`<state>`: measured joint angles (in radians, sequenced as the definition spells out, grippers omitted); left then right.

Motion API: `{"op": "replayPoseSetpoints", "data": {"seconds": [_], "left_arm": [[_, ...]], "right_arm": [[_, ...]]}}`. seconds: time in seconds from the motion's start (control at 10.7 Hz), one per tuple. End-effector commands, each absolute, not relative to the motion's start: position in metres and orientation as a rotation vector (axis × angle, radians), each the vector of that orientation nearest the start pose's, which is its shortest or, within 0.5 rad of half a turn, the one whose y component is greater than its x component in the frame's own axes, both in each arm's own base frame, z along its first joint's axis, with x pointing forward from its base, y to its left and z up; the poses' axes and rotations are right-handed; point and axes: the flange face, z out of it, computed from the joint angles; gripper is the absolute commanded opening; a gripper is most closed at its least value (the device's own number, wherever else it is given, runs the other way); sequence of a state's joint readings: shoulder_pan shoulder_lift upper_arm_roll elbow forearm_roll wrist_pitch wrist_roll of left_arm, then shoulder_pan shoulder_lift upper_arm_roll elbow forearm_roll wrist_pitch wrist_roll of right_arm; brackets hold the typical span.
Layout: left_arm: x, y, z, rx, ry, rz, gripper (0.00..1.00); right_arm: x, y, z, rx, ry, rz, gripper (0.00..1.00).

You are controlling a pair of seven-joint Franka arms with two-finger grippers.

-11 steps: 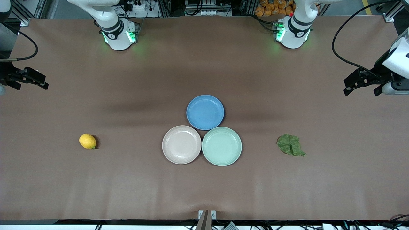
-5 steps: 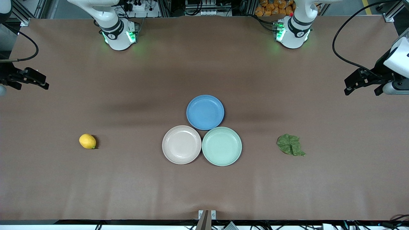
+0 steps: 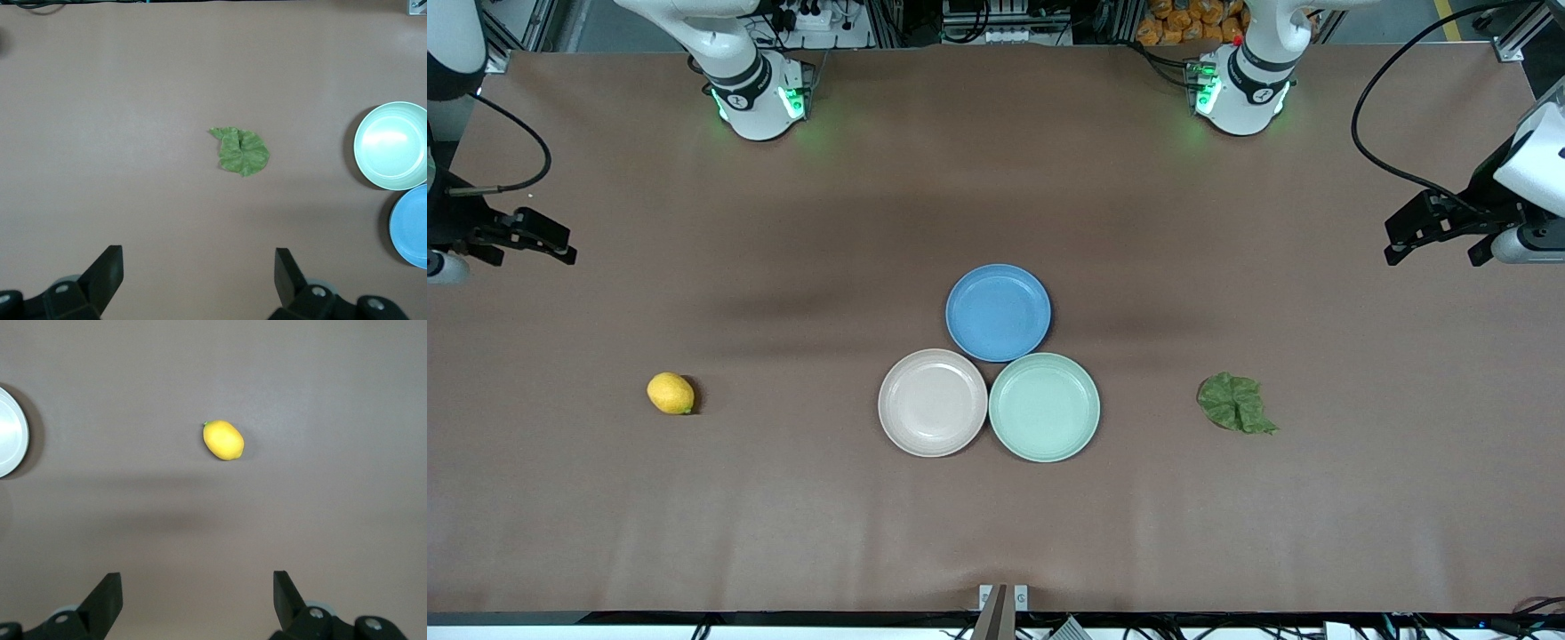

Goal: Place lemon and lettuce in plates
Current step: 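Move the right gripper toward the yellow lemon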

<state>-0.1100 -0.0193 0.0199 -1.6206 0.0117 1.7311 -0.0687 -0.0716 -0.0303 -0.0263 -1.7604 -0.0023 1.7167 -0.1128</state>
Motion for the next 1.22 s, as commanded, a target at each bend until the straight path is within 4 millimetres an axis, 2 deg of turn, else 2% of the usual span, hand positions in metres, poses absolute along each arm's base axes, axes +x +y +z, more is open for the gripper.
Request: {"op": "replayPoseSetpoints", "data": {"seconds": [0.0,0.37,0.56,0.75,1.12], "left_arm": [[0.564,-0.051,0.632,-3.143,0.067,-0.2,1.0],[0.564,-0.048,0.632,-3.149,0.06,-0.2,1.0],[0.564,-0.048,0.632,-3.149,0.06,-0.2,1.0],[0.564,-0.047,0.632,-3.151,0.057,-0.2,1.0],[0.564,-0.047,0.631,-3.149,0.064,-0.195,1.0]], "right_arm": [[0.547,-0.073,0.537,-3.138,-0.166,-0.014,1.0],[0.568,-0.075,0.494,-3.143,-0.193,0.031,1.0],[0.58,-0.079,0.466,-3.132,-0.325,0.052,1.0],[0.587,-0.088,0.449,-3.115,-0.443,0.058,1.0],[0.6,-0.089,0.413,-3.093,-0.551,0.074,1.0]]}}
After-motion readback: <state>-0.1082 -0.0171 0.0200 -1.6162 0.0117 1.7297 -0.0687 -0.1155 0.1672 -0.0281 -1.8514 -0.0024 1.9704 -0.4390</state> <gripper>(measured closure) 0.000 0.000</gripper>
